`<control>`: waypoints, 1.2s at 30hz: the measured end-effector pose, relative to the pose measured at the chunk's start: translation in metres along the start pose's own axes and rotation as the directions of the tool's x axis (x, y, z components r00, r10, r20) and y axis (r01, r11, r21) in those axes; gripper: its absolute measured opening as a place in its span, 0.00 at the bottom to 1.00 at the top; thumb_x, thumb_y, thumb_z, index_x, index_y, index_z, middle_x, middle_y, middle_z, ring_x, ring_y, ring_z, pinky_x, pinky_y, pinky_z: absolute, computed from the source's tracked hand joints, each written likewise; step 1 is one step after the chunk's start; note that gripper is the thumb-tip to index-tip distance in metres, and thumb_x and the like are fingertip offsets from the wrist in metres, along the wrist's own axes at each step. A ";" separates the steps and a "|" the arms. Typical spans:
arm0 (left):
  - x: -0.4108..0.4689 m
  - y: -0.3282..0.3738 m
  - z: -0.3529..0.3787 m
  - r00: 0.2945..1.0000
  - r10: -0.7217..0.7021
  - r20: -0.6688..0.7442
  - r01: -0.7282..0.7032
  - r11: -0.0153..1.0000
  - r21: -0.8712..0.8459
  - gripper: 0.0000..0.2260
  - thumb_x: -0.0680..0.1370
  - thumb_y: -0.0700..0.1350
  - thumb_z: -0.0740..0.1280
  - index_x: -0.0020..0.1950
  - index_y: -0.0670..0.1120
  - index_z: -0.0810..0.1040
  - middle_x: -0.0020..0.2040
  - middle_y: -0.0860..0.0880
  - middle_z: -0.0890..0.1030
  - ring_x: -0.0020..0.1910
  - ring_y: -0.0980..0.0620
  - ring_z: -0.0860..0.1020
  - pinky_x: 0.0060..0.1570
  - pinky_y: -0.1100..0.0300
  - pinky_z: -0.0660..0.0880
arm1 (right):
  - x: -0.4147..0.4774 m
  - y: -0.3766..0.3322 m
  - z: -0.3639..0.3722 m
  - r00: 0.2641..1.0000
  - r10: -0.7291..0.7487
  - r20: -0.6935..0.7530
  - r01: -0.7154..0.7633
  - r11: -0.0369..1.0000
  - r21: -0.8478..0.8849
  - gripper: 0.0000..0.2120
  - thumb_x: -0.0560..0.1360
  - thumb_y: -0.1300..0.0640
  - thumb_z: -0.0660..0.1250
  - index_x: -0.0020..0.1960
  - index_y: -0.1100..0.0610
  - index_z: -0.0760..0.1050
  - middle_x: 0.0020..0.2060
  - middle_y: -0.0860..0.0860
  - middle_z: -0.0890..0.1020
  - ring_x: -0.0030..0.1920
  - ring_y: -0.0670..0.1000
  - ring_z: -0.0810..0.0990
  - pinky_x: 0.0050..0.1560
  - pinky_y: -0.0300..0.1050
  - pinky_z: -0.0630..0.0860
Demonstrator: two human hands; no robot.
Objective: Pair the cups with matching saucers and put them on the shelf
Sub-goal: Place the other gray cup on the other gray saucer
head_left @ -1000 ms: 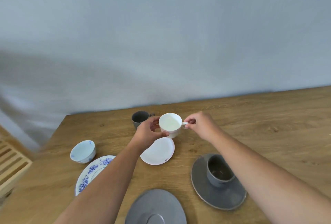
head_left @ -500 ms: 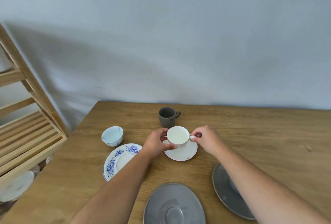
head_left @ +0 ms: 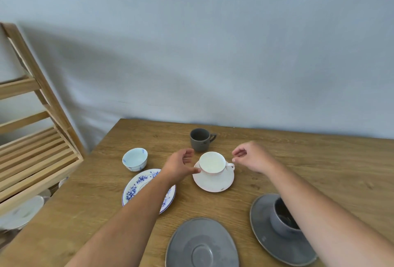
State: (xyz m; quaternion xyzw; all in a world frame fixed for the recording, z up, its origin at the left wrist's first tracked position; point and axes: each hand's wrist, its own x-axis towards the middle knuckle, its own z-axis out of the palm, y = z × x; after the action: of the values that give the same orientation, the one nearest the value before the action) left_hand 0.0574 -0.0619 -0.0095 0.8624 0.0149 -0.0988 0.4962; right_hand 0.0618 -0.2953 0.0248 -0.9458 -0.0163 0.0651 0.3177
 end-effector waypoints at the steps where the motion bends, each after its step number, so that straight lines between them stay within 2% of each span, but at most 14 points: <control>1: 0.002 0.001 -0.005 1.000 0.002 -0.021 -0.002 1.000 0.003 0.35 0.65 0.40 0.79 0.70 0.45 0.69 0.66 0.47 0.77 0.63 0.50 0.76 0.65 0.53 0.73 | 0.004 -0.003 -0.003 1.000 -0.007 -0.014 0.007 1.000 0.006 0.11 0.71 0.58 0.71 0.53 0.56 0.81 0.49 0.50 0.84 0.49 0.48 0.81 0.53 0.43 0.77; 4: 0.010 0.007 -0.019 0.997 0.017 -0.070 -0.014 0.999 0.038 0.34 0.66 0.42 0.78 0.69 0.47 0.70 0.67 0.48 0.76 0.64 0.52 0.75 0.65 0.53 0.73 | 0.018 -0.013 -0.003 0.997 -0.019 -0.080 0.023 0.999 0.042 0.09 0.71 0.59 0.71 0.51 0.55 0.81 0.48 0.50 0.84 0.48 0.48 0.81 0.54 0.45 0.77; 7: 0.026 0.012 -0.028 0.995 0.041 -0.092 -0.034 0.996 0.077 0.33 0.68 0.43 0.77 0.70 0.48 0.68 0.68 0.49 0.74 0.66 0.51 0.73 0.64 0.53 0.73 | 0.038 -0.022 0.007 0.993 -0.021 -0.113 0.024 0.999 0.024 0.11 0.70 0.58 0.72 0.52 0.52 0.80 0.53 0.50 0.83 0.51 0.49 0.81 0.57 0.48 0.77; 12: 0.063 0.013 -0.031 0.997 0.043 -0.064 -0.037 0.995 0.092 0.35 0.68 0.43 0.77 0.72 0.49 0.66 0.70 0.49 0.72 0.68 0.50 0.72 0.64 0.53 0.72 | 0.071 -0.033 0.027 0.992 0.053 -0.113 -0.051 0.999 0.017 0.25 0.71 0.60 0.71 0.66 0.49 0.71 0.65 0.50 0.76 0.61 0.53 0.77 0.60 0.50 0.76; 15: 0.082 0.011 -0.025 0.999 0.020 -0.042 -0.017 0.997 0.071 0.35 0.69 0.43 0.77 0.72 0.49 0.65 0.70 0.49 0.72 0.68 0.50 0.72 0.62 0.53 0.72 | 0.090 -0.031 0.037 0.996 0.064 -0.063 -0.067 0.997 -0.047 0.30 0.71 0.61 0.71 0.70 0.49 0.66 0.68 0.52 0.74 0.64 0.55 0.75 0.63 0.52 0.74; 18: 0.099 0.007 -0.018 1.000 0.010 0.007 -0.010 0.999 0.039 0.34 0.68 0.42 0.77 0.71 0.48 0.66 0.69 0.48 0.74 0.66 0.49 0.73 0.61 0.55 0.72 | 0.105 -0.029 0.043 0.996 0.031 -0.083 -0.035 0.998 -0.048 0.23 0.72 0.62 0.69 0.65 0.51 0.72 0.64 0.51 0.77 0.62 0.53 0.77 0.62 0.48 0.74; 22: 0.110 0.002 -0.011 0.998 0.046 0.046 -0.048 0.998 0.032 0.32 0.66 0.41 0.78 0.67 0.47 0.70 0.65 0.48 0.77 0.62 0.50 0.75 0.62 0.56 0.73 | 0.111 -0.031 0.046 0.986 -0.038 -0.162 0.024 0.996 -0.088 0.13 0.74 0.61 0.67 0.58 0.55 0.80 0.56 0.52 0.82 0.55 0.52 0.79 0.54 0.41 0.72; 26: 0.111 0.001 -0.010 0.997 0.068 0.047 -0.070 0.997 0.026 0.31 0.66 0.42 0.78 0.66 0.48 0.71 0.63 0.50 0.77 0.59 0.52 0.75 0.57 0.59 0.72 | 0.111 -0.032 0.047 0.980 -0.063 -0.186 0.044 0.994 -0.104 0.11 0.74 0.61 0.66 0.55 0.57 0.81 0.53 0.54 0.84 0.52 0.52 0.80 0.50 0.39 0.70; 29: 0.107 0.007 -0.017 0.994 0.089 0.058 -0.091 0.996 0.021 0.31 0.67 0.41 0.78 0.66 0.48 0.71 0.63 0.50 0.78 0.61 0.51 0.75 0.60 0.56 0.73 | 0.105 -0.035 0.042 0.974 -0.088 -0.207 0.076 0.995 -0.065 0.09 0.74 0.61 0.67 0.53 0.57 0.82 0.50 0.53 0.85 0.51 0.52 0.81 0.53 0.43 0.74; 32: 0.096 0.016 -0.028 0.987 0.156 0.029 -0.156 0.988 -0.005 0.30 0.66 0.40 0.78 0.66 0.47 0.73 0.60 0.50 0.79 0.61 0.50 0.76 0.61 0.56 0.72 | 0.092 -0.044 0.031 0.961 -0.123 -0.249 0.121 0.992 -0.025 0.08 0.73 0.61 0.67 0.51 0.57 0.82 0.47 0.53 0.86 0.48 0.52 0.82 0.52 0.45 0.77; 36: 0.061 0.029 -0.044 0.968 0.251 0.005 -0.251 0.968 -0.031 0.29 0.65 0.40 0.79 0.64 0.49 0.74 0.58 0.52 0.80 0.59 0.53 0.77 0.59 0.58 0.72 | 0.058 -0.058 0.017 0.941 -0.186 -0.282 0.188 0.982 -0.018 0.08 0.73 0.62 0.68 0.51 0.58 0.82 0.45 0.52 0.86 0.45 0.50 0.82 0.45 0.39 0.72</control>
State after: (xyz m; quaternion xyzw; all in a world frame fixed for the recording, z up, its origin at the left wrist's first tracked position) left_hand 0.1280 -0.0436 0.0251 0.8493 -0.0951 -0.0390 0.5178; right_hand 0.1175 -0.2348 0.0399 -0.9381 -0.0603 -0.1010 0.3257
